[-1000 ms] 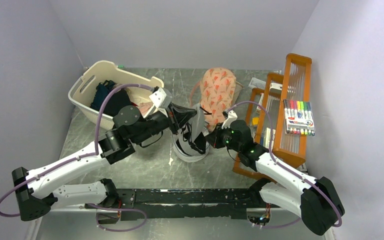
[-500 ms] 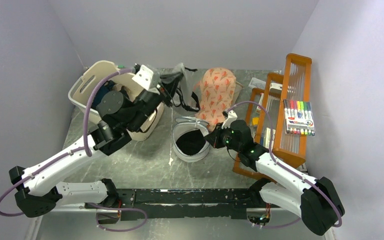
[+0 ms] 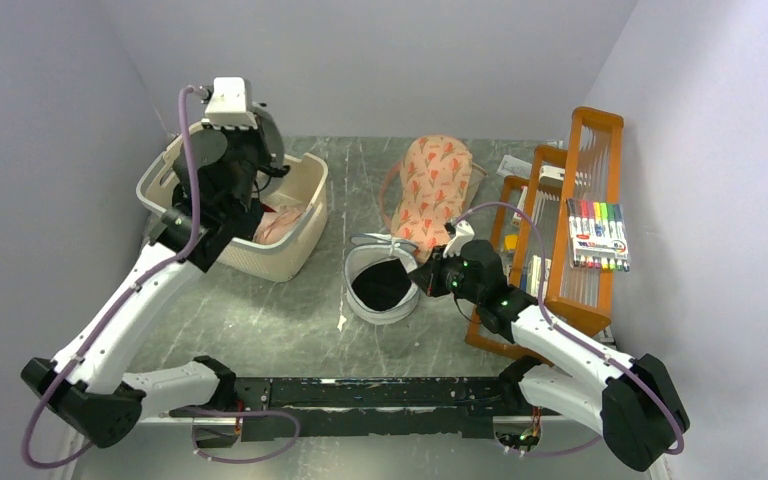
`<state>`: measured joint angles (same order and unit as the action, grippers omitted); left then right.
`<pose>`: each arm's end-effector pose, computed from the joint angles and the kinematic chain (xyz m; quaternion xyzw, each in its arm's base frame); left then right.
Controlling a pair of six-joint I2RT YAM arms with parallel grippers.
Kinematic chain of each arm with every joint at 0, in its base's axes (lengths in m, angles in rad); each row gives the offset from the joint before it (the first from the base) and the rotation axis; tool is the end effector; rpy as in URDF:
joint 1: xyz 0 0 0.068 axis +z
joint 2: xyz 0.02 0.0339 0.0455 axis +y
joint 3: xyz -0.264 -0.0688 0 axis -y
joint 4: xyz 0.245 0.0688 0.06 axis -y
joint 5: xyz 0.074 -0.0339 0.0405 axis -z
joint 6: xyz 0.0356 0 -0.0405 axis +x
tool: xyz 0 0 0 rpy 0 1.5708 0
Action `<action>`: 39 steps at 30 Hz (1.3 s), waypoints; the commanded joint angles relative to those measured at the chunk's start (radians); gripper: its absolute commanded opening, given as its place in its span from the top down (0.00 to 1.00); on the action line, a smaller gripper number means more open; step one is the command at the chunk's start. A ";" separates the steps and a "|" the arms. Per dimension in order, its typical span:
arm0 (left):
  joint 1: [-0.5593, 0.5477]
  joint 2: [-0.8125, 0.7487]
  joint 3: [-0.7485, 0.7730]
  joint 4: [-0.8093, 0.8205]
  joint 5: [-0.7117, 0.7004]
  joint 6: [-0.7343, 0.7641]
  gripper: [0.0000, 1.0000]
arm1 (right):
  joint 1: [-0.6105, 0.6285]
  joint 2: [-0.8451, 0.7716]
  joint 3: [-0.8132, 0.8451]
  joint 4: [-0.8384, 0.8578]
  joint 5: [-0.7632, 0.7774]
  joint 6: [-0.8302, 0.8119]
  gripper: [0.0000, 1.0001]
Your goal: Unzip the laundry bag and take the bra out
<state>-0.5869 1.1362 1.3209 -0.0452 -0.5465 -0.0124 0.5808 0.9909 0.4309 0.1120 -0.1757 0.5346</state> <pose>0.2118 -0.1186 0.4715 -0.0163 0.6636 -0.0453 0.7466 0.1747 0.1221 0.2078 -0.0662 0.8419 0.3437 0.4107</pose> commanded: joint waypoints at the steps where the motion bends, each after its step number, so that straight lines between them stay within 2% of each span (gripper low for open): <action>1: 0.184 0.081 0.015 -0.161 0.129 -0.093 0.93 | 0.005 -0.002 0.004 0.013 -0.003 -0.014 1.00; 10: 0.385 0.204 -0.012 -0.146 0.381 -0.119 0.93 | 0.005 -0.007 0.005 0.000 0.006 -0.009 1.00; 12: 0.435 0.226 -0.016 -0.160 0.376 -0.117 0.93 | 0.005 -0.005 0.010 -0.002 0.007 -0.011 1.00; 15: 0.489 0.258 -0.006 -0.205 0.269 -0.131 0.91 | 0.006 0.006 0.012 0.005 0.001 -0.010 1.00; 17: 0.495 0.260 0.001 -0.231 0.206 -0.139 0.71 | 0.007 0.015 0.015 0.010 -0.006 -0.010 1.00; 20: 0.495 0.224 -0.033 -0.198 0.252 -0.147 0.26 | 0.007 0.032 0.020 0.014 -0.017 -0.010 1.00; 24: 0.495 0.165 -0.083 -0.146 0.346 -0.163 0.10 | 0.007 0.035 0.020 0.014 -0.017 -0.008 1.00; 30: 0.494 0.174 -0.068 -0.157 0.572 -0.212 0.04 | 0.007 0.014 0.028 -0.014 -0.004 -0.015 1.00; 32: 0.491 0.188 -0.057 -0.161 0.705 -0.222 0.03 | 0.008 0.005 0.031 -0.027 0.005 -0.020 1.00; 34: 0.484 0.193 -0.058 -0.149 0.809 -0.234 0.03 | 0.007 -0.007 0.030 -0.034 0.013 -0.022 1.00; 35: 0.477 0.192 -0.062 -0.135 0.851 -0.240 0.07 | 0.007 -0.013 0.029 -0.036 0.015 -0.022 1.00; 39: 0.398 0.171 -0.088 -0.083 0.935 -0.215 0.09 | 0.007 -0.026 0.020 -0.036 0.021 -0.024 1.00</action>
<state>-0.1204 1.3300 1.2346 -0.2153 0.1936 -0.2306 0.5819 0.9878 0.4324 0.0841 -0.1726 0.5262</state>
